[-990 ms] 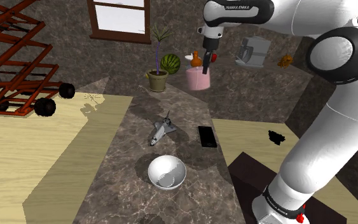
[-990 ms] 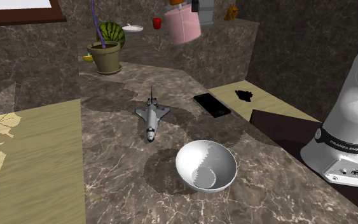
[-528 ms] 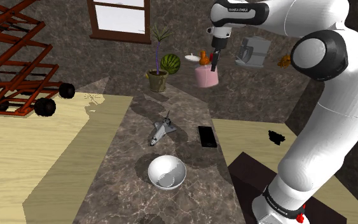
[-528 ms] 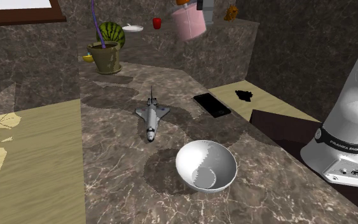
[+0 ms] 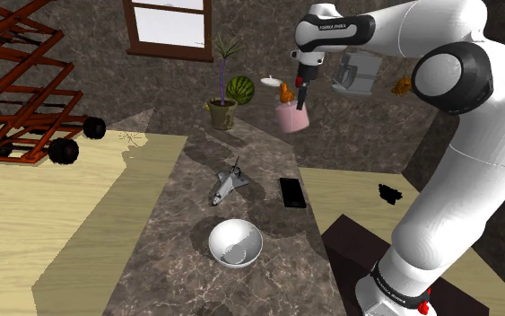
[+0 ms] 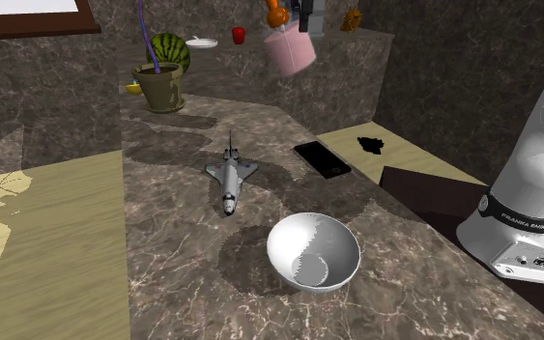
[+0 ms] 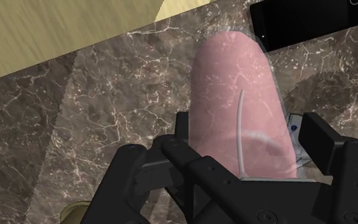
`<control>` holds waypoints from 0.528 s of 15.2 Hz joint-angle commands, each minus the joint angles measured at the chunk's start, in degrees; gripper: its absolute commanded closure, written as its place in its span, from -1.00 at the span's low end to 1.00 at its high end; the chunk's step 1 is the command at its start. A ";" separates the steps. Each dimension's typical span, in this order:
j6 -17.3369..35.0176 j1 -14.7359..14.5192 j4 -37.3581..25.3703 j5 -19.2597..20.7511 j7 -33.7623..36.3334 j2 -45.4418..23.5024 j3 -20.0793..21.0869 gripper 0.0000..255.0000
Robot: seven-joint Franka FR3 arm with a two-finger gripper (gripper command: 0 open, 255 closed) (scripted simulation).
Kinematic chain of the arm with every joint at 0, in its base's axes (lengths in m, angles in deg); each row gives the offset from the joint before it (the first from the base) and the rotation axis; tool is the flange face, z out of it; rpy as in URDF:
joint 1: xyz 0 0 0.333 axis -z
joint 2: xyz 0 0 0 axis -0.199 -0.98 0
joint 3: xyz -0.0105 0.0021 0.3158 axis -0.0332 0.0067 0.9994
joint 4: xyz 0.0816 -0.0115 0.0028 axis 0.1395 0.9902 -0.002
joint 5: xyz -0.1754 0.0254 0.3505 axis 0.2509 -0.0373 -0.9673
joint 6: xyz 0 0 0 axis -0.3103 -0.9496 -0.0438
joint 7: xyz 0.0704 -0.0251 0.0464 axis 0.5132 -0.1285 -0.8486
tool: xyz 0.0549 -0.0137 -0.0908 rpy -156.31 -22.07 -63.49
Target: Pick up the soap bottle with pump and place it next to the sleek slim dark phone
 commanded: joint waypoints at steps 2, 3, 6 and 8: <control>2.45 -0.01 2.53 0.02 0.05 0.14 0.01 1.00; 3.22 -0.01 3.33 0.03 0.07 0.16 0.01 1.00; 5.53 -0.02 5.61 0.03 0.11 0.14 0.02 1.00; 7.05 -0.02 7.05 0.03 0.13 0.06 0.02 1.00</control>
